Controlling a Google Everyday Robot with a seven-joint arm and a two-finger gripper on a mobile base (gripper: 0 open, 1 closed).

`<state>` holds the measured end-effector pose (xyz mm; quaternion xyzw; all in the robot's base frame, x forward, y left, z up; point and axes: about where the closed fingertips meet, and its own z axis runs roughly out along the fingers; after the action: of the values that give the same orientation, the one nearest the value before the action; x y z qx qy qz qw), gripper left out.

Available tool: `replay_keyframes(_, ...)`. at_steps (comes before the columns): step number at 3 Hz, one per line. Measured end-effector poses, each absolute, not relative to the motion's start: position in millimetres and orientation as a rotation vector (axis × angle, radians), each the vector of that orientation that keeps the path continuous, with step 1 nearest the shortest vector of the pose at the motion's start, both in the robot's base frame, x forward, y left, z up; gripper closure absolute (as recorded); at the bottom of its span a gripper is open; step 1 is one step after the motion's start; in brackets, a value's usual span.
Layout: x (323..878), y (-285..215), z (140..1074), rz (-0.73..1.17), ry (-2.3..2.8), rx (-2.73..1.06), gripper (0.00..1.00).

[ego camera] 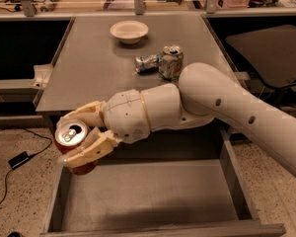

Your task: Place coke can into top drawer

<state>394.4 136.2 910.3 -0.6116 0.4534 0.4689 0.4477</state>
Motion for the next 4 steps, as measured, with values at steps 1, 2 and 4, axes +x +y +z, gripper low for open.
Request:
replay_keyframes(1,412,148,900,1.164,1.128,-1.527,1.0)
replay_keyframes(2,420,169,839,1.112,1.206,-1.569,1.0)
replay_keyframes(4,370,152,731,1.205,1.422,-1.531,1.0)
